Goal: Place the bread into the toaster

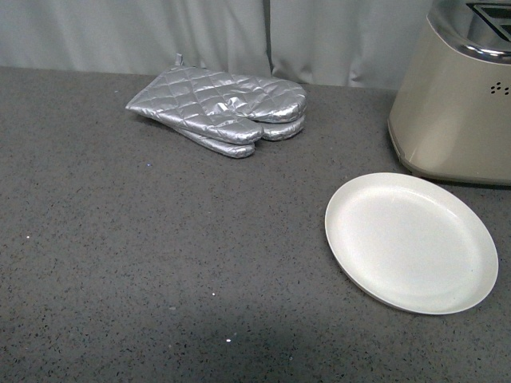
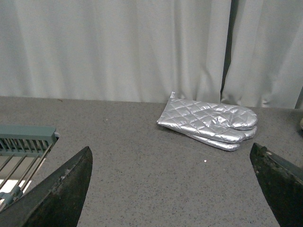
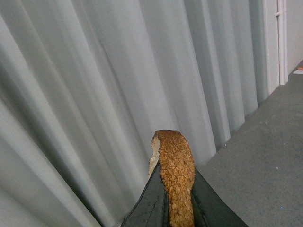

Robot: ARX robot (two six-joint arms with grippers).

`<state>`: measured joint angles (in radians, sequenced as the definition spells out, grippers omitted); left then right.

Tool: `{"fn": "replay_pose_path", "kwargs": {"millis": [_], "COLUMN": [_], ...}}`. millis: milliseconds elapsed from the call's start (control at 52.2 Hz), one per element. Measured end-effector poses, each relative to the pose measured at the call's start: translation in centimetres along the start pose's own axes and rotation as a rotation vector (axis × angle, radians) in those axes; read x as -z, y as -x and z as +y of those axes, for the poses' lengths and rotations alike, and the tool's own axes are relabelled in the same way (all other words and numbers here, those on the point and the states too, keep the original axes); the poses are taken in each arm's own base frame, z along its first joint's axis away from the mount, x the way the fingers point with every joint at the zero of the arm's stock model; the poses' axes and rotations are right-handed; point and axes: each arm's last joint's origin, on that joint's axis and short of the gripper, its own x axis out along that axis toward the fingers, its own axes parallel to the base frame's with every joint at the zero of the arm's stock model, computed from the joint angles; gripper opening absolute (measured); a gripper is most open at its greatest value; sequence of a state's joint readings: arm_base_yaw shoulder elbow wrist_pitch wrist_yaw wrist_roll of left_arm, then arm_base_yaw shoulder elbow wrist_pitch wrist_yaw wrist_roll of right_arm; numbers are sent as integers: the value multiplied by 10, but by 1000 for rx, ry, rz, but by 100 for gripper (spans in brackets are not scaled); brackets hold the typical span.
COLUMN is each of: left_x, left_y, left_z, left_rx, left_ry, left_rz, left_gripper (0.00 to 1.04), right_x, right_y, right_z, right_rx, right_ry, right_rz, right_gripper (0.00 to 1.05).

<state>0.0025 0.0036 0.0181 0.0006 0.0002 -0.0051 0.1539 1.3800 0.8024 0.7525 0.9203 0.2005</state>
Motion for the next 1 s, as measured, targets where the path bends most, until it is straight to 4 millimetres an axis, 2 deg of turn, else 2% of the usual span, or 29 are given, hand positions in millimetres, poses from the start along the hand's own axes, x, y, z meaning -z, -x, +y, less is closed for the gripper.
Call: {"fn": "replay_pose_path", "kwargs": {"millis": [287, 632, 766, 995], "left_x": [0, 0, 0, 0], "left_y": [0, 0, 0, 0], "left_z": [0, 0, 0, 0], "left_rx": [0, 0, 0, 0], "left_ry": [0, 0, 0, 0], "left_rz": [0, 0, 0, 0], "left_gripper": [98, 98, 98, 98], "right_x": [40, 76, 87, 93], "right_y": [-24, -34, -37, -42], "right_z": [11, 16, 21, 34], "right_rx": [81, 107, 118, 138], "right_ry": [140, 236, 248, 238], "right_rz": [-15, 11, 18, 8], "right_gripper": [3, 3, 3, 3]}}
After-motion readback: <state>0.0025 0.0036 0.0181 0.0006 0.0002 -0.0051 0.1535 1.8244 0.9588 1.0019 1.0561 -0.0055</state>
